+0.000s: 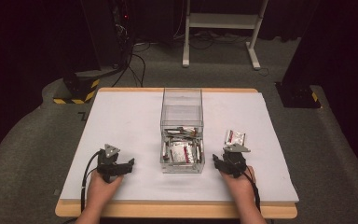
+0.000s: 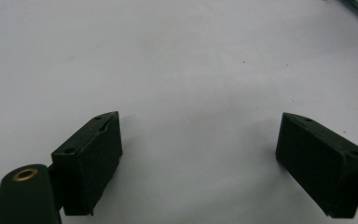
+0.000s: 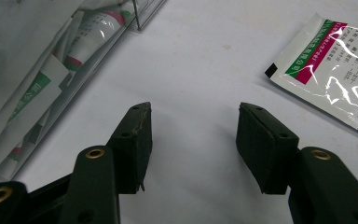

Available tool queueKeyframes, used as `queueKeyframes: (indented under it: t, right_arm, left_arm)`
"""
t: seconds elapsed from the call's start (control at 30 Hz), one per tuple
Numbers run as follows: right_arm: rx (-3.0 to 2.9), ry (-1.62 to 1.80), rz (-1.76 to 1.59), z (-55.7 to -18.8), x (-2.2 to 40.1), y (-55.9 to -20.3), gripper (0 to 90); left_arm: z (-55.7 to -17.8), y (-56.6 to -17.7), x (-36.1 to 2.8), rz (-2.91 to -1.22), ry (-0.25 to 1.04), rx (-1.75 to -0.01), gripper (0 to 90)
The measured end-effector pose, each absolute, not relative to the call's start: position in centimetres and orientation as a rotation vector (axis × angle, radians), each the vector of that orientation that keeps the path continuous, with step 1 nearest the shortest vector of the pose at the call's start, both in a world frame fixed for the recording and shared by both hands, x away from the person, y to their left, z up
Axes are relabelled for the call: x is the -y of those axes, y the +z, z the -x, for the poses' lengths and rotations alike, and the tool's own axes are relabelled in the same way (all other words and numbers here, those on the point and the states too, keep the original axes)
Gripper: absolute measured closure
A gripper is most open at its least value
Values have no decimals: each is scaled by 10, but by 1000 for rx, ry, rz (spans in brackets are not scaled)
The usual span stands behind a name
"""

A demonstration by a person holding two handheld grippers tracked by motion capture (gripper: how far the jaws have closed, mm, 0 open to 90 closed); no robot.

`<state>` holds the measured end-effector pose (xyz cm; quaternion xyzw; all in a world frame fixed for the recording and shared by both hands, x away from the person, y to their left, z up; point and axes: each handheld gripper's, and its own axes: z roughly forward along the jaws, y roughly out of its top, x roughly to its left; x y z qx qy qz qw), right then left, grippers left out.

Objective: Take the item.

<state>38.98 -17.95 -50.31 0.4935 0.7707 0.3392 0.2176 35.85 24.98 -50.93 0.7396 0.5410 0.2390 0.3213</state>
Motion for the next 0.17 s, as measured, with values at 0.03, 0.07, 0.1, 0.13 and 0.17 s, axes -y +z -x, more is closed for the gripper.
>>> queueKeyframes:
  t: [0.03, 0.07, 0.1, 0.13, 0.17]
  right_arm:
    - [-2140, 949, -1367, -390, 180, -503, 406]
    - [-2145, 950, -1365, -390, 180, -503, 393]
    - [-2153, 941, -1356, -390, 178, -503, 379]
    - [-2158, 922, -1337, -390, 177, -504, 364]
    - [-2148, 906, -1336, -389, 175, -504, 346]
  left_arm:
    - [-358, -509, -250, -1943, 628, -1421, 145]
    - [-358, -509, -250, -1943, 628, -1421, 145]
    - [-358, -509, -250, -1943, 627, -1421, 145]
    - [-358, -509, -250, -1946, 627, -1419, 145]
    - [-358, -509, -250, -1946, 627, -1419, 145]
